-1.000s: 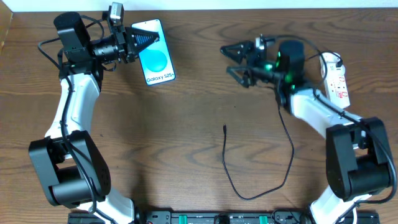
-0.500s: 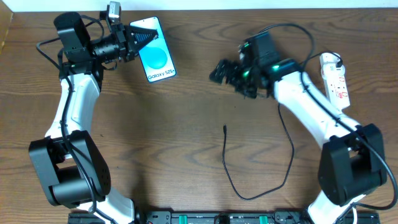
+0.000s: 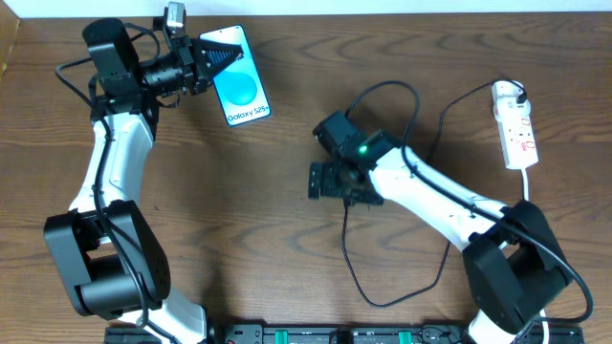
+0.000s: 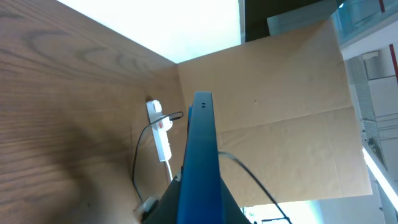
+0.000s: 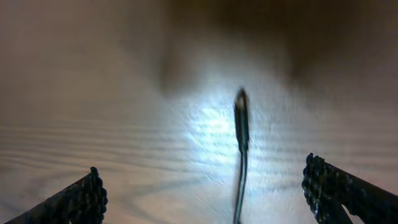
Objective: Plug charger to phone and switch on socket
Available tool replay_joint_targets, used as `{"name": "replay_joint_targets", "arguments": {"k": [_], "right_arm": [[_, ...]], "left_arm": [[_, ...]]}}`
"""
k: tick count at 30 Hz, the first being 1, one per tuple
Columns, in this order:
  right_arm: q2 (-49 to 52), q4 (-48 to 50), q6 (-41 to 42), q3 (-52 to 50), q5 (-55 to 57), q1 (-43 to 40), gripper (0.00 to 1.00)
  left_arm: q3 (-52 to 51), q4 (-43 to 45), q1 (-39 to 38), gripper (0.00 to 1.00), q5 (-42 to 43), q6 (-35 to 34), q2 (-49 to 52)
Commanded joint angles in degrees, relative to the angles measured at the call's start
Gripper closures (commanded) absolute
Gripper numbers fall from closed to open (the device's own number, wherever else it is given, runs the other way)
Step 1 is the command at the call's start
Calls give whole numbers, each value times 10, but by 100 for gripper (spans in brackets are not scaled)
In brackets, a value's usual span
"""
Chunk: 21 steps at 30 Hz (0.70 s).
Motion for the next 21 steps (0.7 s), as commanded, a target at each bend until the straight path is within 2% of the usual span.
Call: {"name": "replay_joint_targets", "arguments": {"k": [1, 8, 12, 21], "right_arm": [[-4, 3, 23, -27, 13, 6, 1], [-4, 56, 23, -73, 14, 5, 12], [-2, 73, 23, -82, 20, 5, 25], [20, 77, 19, -82, 6, 0, 33]], "left_arm": [[2, 4, 3, 93, 7, 7, 1], [2, 3, 3, 93, 7, 7, 1], [2, 3, 3, 93, 7, 7, 1], [1, 2, 3, 93, 8, 7, 1]]}}
